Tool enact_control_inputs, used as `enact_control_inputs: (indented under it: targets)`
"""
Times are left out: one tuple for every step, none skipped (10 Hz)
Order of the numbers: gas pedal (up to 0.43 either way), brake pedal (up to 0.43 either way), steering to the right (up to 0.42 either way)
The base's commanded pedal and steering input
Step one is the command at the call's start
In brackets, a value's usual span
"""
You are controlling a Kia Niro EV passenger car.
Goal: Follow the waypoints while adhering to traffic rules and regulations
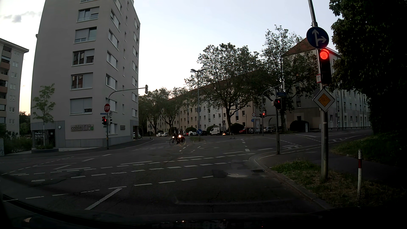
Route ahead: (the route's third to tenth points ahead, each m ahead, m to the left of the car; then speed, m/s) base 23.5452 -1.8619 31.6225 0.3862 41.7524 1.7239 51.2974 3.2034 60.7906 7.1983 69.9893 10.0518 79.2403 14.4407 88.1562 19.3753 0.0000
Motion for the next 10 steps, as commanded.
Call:
enact_control_inputs:
  targets:
    - [0.000,0.238,0.000]
    - [0.000,0.244,0.000]
    - [0.000,0.238,0.000]
    - [0.000,0.238,0.000]
    - [0.000,0.238,0.000]
    - [0.000,0.244,0.000]
    - [0.000,0.238,0.000]
    - [0.000,0.244,0.000]
    - [0.000,0.238,-0.001]
    - [0.000,0.238,0.000]
